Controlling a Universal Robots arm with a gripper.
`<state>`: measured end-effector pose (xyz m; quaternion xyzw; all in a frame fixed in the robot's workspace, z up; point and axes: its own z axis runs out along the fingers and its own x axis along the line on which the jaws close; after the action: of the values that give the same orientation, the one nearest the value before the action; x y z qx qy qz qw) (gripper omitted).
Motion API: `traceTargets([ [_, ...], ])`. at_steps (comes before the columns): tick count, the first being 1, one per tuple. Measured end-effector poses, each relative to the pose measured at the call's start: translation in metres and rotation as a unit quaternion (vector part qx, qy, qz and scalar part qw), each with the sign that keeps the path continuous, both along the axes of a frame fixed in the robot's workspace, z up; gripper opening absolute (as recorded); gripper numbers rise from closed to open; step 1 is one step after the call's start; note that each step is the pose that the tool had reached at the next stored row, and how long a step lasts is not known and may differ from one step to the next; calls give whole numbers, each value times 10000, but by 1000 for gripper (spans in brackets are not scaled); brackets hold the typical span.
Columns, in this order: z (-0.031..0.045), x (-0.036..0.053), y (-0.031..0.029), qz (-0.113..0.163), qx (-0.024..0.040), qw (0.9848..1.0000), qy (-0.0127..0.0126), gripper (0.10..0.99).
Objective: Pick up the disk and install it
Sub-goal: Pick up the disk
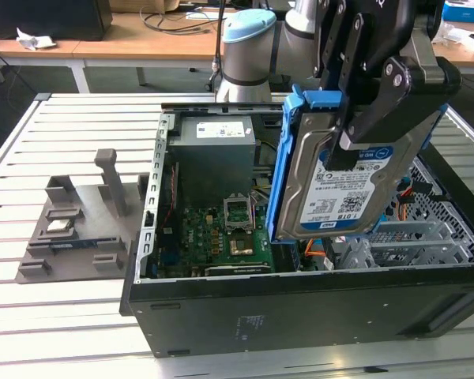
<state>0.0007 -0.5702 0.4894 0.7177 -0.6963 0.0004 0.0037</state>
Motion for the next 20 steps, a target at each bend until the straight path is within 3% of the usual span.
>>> traceTargets([
  [3, 0, 2, -6, -23, 26, 10000, 0, 369],
  [6, 0, 2, -20, -32, 274, 9996, 1, 369],
  [8, -1, 1, -34, -42, 391, 9992, 1, 369],
  [13, 0, 3, -37, -296, 391, 9988, -8, 369],
  [20, -1, 3, -38, -314, 392, 9987, -10, 369],
])
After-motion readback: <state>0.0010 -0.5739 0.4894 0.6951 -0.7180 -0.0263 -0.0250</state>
